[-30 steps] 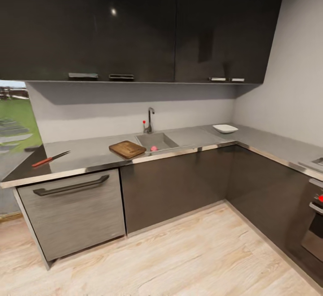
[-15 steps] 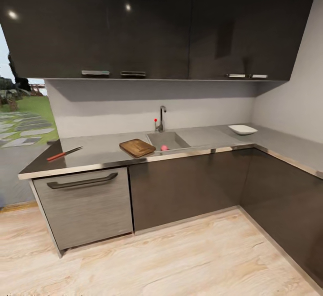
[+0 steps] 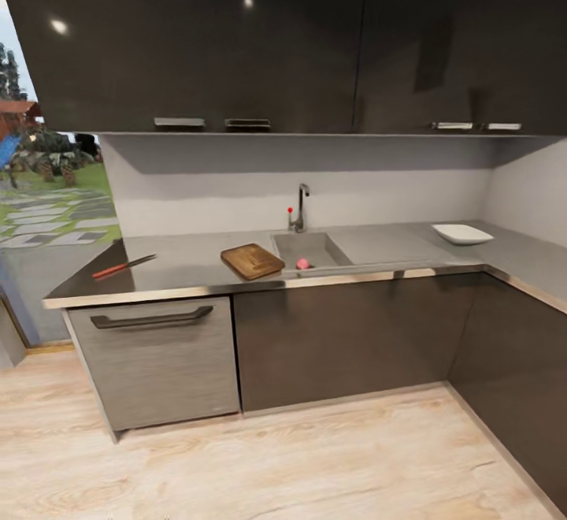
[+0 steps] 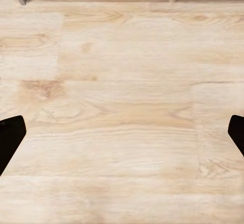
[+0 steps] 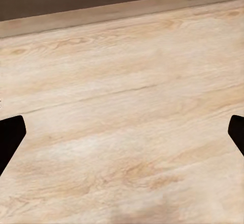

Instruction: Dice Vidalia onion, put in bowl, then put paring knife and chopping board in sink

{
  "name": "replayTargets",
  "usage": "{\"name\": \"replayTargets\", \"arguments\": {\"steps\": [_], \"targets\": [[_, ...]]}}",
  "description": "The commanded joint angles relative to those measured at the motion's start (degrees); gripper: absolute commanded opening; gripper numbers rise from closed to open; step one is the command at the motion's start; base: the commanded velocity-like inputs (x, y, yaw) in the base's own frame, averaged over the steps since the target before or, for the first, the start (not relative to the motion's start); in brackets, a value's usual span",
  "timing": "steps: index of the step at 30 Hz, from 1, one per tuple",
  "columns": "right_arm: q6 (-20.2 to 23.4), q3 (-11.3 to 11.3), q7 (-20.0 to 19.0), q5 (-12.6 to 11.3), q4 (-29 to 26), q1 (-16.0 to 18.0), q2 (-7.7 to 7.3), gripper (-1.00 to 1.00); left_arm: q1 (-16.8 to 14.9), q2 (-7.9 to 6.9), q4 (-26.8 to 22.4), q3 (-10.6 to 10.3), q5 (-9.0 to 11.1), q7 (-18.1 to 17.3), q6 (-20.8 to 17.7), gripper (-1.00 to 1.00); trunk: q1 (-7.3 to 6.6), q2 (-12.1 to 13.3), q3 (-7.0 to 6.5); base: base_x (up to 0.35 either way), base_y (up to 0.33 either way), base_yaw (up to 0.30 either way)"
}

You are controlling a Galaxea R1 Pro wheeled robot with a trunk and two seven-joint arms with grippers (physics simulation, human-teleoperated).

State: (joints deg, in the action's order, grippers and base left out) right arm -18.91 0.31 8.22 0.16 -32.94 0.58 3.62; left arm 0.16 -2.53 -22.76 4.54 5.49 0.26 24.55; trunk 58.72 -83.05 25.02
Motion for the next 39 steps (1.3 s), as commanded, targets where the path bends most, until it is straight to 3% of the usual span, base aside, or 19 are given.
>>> {"name": "replayTargets", "arguments": {"steps": [1,21,31,39], "targets": [[-0.16,0.04,0.21,0.02,0.05,0.03,0.01,1.00,0.02,-0.01,-0.08,-0.18,0.56,0.00,0.08,1.00,0.01,-0.03,0.10,0.114,-0.118,0.240],[-0.16,0.04,0.22,0.02,0.02,0.03,-0.01,1.00,0.02,0.00,0.02,-0.15,0.61,0.00,0.06,1.00,0.01,-0.03,0.98,0.022,-0.025,0.255],[-0.16,0.04,0.22,0.02,0.00,0.03,-0.01,1.00,0.02,0.13,0.03,-0.15,0.57,0.00,0.06,1.00,0.01,-0.03,1.39,0.161,-0.114,0.246],[-0.16,0.04,0.18,0.02,-0.02,0.03,-0.01,1.00,0.02,0.03,-0.08,-0.16,0.50,-0.04,0.06,1.00,0.01,-0.03,1.45,0.241,-0.117,0.042]]}}
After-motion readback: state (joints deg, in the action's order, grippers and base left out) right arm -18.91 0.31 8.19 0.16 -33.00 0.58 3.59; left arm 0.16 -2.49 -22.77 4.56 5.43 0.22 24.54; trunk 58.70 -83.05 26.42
